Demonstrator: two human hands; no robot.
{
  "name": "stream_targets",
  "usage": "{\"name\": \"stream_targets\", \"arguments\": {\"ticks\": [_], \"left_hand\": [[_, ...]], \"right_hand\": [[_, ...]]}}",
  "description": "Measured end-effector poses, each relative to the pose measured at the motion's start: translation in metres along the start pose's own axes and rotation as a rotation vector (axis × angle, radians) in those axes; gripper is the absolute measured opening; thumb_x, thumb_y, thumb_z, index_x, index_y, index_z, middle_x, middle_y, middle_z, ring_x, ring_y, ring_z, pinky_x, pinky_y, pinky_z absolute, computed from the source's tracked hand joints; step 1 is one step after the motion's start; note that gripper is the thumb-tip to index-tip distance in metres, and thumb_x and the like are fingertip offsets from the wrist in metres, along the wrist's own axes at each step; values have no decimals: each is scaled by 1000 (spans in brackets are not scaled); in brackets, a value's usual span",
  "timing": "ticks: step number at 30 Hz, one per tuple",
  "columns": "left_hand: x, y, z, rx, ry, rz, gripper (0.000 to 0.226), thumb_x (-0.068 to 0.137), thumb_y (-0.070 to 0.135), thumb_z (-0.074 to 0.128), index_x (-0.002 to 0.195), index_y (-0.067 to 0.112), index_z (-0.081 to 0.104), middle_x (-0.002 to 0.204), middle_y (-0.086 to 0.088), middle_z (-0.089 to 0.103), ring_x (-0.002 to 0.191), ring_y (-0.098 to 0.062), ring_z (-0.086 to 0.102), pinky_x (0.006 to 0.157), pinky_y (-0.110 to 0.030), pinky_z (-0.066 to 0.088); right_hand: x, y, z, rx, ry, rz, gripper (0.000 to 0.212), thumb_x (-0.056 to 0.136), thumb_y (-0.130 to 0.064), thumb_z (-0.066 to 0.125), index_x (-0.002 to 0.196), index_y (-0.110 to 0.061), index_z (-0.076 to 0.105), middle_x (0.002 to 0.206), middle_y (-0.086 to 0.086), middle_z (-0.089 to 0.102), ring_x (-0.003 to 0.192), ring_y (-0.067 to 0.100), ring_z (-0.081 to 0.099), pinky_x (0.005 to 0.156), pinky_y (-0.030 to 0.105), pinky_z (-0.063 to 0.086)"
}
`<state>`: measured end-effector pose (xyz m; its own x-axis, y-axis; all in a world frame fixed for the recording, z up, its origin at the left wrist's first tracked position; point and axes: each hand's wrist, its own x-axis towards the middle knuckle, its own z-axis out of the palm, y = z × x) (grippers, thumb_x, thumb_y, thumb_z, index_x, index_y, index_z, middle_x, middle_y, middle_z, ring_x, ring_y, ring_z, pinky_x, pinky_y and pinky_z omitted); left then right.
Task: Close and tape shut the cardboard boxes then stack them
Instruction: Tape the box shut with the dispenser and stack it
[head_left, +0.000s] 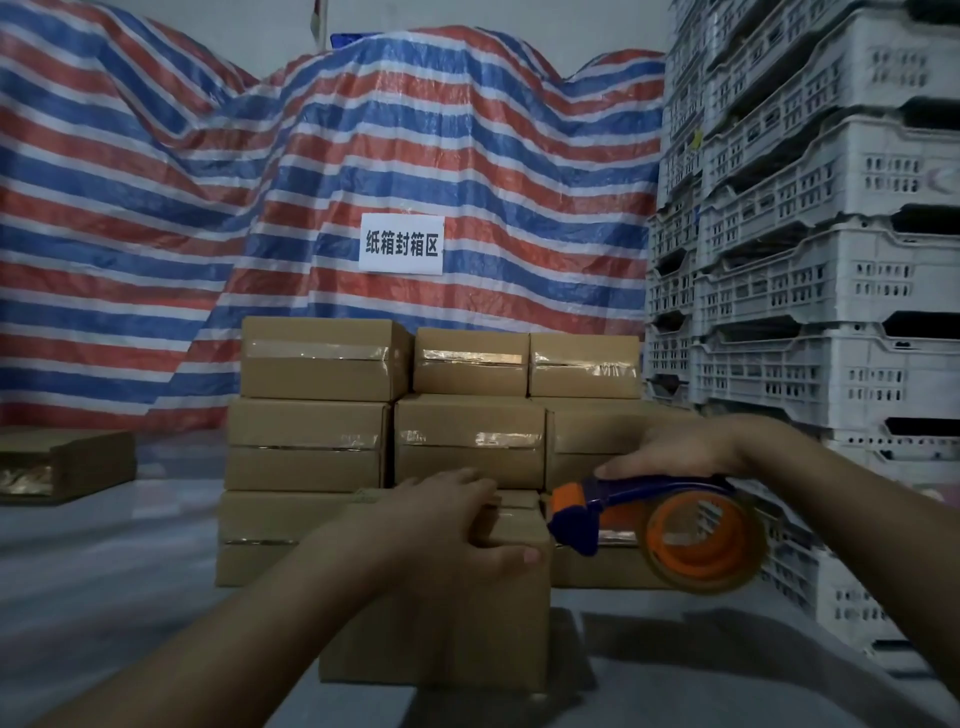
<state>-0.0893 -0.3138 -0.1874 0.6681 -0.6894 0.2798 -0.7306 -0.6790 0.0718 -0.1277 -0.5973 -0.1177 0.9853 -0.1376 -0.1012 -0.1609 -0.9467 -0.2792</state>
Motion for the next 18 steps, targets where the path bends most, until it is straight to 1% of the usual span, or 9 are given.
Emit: {"name": "stream_targets", "arguments": {"ticks": [3, 5, 9, 11, 12, 13, 14, 16, 18], "left_hand": [[5, 23, 1, -48, 31, 124, 75, 85, 74, 45, 148, 35, 29, 152, 7, 35, 132, -13, 39, 94, -24, 32], [6, 32, 8, -28, 15, 175, 63, 90, 66, 47, 144, 38, 33, 144, 9, 43, 121, -10, 46, 86, -23, 35], [5, 30, 15, 90, 34, 163, 66, 93, 61, 46, 149, 31, 27, 155, 7, 32, 136, -13, 36, 105, -31, 31], [4, 30, 15, 93, 29, 155, 63, 93, 61, 45, 146, 28, 34, 151, 5, 38, 132, -14, 41, 104, -33, 35], [4, 30, 14, 96, 26, 154, 62, 93, 61, 45, 145, 27, 35, 149, 4, 40, 131, -15, 42, 104, -34, 37], [3, 31, 14, 98, 24, 154, 62, 93, 61, 45, 144, 26, 36, 148, 4, 42, 131, -16, 43, 104, -35, 38], [3, 31, 15, 101, 26, 153, 62, 93, 61, 45, 144, 26, 37, 147, 3, 42, 131, -16, 42, 105, -36, 38], [2, 32, 15, 110, 40, 152, 62, 93, 61, 44, 144, 26, 36, 148, 3, 41, 133, -17, 41, 107, -38, 37], [3, 32, 15, 101, 46, 153, 62, 94, 61, 45, 145, 28, 35, 148, 4, 41, 131, -16, 42, 105, -36, 38]], "right_hand": [[0, 1, 5, 67, -27, -5, 67, 74, -81, 52, 91, -19, 73, 68, -5, 66, 56, 8, 60, 66, 25, 49], [-2, 2, 5, 106, -52, 2, 64, 73, -78, 53, 87, -19, 72, 65, -5, 65, 54, 8, 59, 63, 23, 48], [-10, 20, -1, 213, -95, -58, 60, 91, -67, 48, 102, -14, 73, 71, -2, 66, 58, 11, 59, 62, 23, 49], [-19, 29, -9, 342, -157, -121, 45, 90, -64, 50, 92, -30, 79, 73, -3, 69, 59, 9, 62, 58, 20, 50], [-23, 32, -13, 371, -194, -144, 41, 89, -63, 50, 89, -34, 79, 73, -4, 69, 58, 8, 62, 57, 19, 50], [-25, 33, -15, 376, -222, -137, 42, 88, -64, 52, 92, -31, 78, 73, -4, 69, 58, 9, 62, 56, 19, 49], [-27, 31, -18, 350, -230, -101, 48, 86, -65, 53, 98, -24, 75, 73, -2, 68, 58, 10, 61, 56, 20, 49], [-30, 17, -23, 149, -204, -18, 62, 84, -68, 50, 103, -13, 68, 72, -3, 67, 58, 10, 60, 59, 20, 49], [-31, -5, -24, -123, -135, 18, 67, 82, -76, 45, 96, -16, 69, 71, -5, 67, 58, 9, 60, 63, 22, 51]]}}
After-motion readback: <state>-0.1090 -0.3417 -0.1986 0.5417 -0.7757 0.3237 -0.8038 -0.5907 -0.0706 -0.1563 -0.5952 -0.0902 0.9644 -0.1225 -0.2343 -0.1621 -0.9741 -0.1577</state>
